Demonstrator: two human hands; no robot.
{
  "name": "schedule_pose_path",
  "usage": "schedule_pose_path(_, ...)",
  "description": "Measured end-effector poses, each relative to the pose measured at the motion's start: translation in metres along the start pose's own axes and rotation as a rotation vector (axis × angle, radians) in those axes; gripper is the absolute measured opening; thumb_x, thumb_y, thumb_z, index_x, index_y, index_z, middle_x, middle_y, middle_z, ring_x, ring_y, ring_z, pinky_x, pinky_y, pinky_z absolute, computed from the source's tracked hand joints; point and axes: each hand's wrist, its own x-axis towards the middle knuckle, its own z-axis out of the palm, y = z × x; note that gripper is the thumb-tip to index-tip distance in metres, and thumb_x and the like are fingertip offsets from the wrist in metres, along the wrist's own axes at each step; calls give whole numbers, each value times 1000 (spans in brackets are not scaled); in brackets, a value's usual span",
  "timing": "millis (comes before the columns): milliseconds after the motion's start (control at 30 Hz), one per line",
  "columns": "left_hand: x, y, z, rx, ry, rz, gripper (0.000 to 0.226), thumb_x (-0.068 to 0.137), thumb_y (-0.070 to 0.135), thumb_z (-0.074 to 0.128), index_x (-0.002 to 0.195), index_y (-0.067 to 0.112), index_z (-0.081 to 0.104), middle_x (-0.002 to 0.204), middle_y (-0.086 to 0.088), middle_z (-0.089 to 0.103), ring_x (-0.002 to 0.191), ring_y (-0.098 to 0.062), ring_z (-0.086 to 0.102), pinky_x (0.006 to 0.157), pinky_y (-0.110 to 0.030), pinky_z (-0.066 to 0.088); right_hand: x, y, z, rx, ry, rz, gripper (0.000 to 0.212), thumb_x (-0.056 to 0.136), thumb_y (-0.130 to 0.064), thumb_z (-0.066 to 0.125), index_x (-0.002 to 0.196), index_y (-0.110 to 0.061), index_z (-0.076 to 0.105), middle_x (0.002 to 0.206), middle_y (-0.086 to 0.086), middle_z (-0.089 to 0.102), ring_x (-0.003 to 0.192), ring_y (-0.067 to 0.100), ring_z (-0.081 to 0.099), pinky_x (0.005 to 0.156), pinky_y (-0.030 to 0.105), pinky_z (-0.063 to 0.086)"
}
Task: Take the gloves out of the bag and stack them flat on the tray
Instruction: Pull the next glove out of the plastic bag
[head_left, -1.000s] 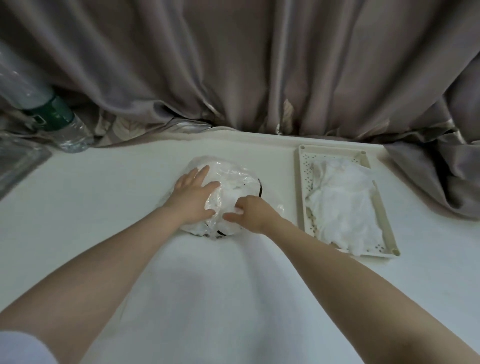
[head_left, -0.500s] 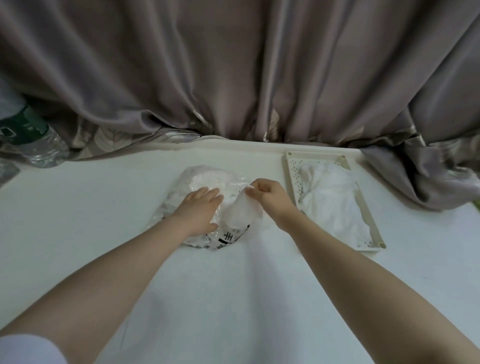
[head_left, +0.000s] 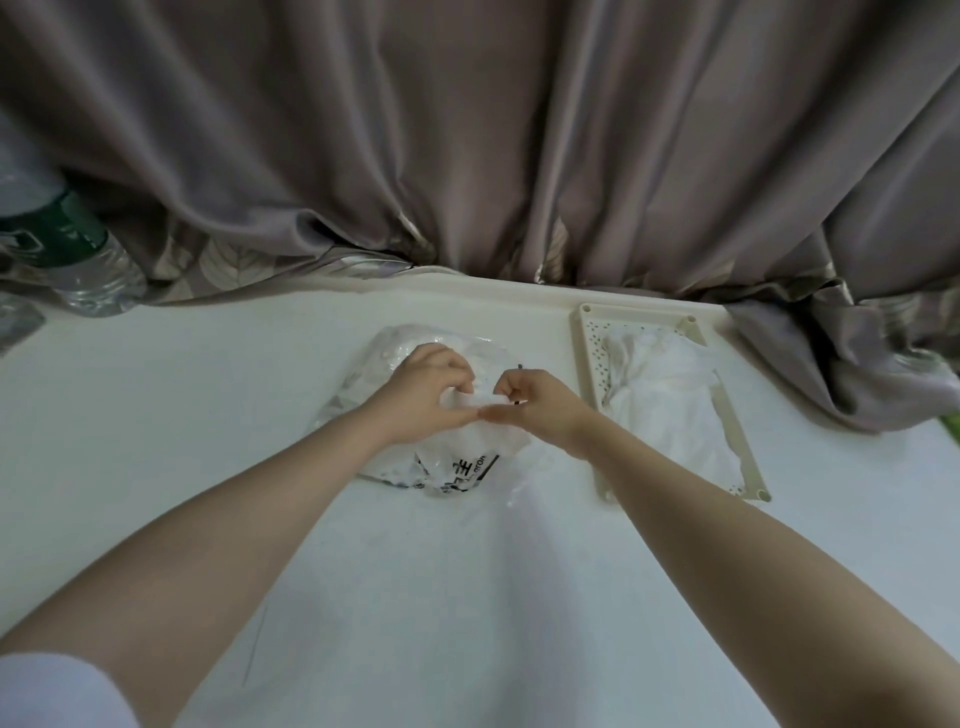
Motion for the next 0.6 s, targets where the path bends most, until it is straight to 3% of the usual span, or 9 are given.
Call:
schedule_pose_path(100,-3,-1,-9,-166,-33,-131,22,77,28,76,73,13,60,90,-2,62,91,-19,55,83,-32,41,-1,8,1,-131,-21,24,43,81,-28,73,59,-18,37,63,-5,36,57,12,31,53,25,23)
schedule_pose_path(167,-4,3,-15,-282,-40,-210,27,78,24,75,64,14,54,76,-2,55,74,-16,50,72,-31,39,-1,11,-1,-269,-58,42,45,84,-31,70,60,-18,35,62,-4,36,57,13,32,52,25,23)
schedule_pose_path(267,-5,10,-20,-480,-58,-232,28,81,15,73,63,14,51,67,3,46,65,-9,43,64,-25,33,1,14,-4,-389,-7,86,41,85,-31,68,62,-17,38,66,-1,41,61,15,38,53,26,26)
schedule_pose_path(400,-8,1,-26,-325,-145,-288,16,79,22,74,73,13,63,68,6,52,63,-7,45,63,-23,34,5,15,-12,-117,118,198,24,84,-21,70,75,-13,50,68,-3,44,57,11,39,48,21,29)
schedule_pose_path(500,-15,-9,-29,-280,-240,-362,27,81,24,72,68,8,55,61,3,39,56,-8,36,52,-19,27,1,15,-18,36,102,305,19,84,-20,70,94,-5,66,72,3,56,58,15,49,46,18,38)
schedule_pose_path(600,-18,-13,-28,-726,-87,-482,9,86,12,65,79,10,60,69,2,56,63,-6,51,61,-14,42,-1,22,-20,150,84,372,25,84,-25,69,97,-4,67,79,8,60,67,22,53,56,25,41)
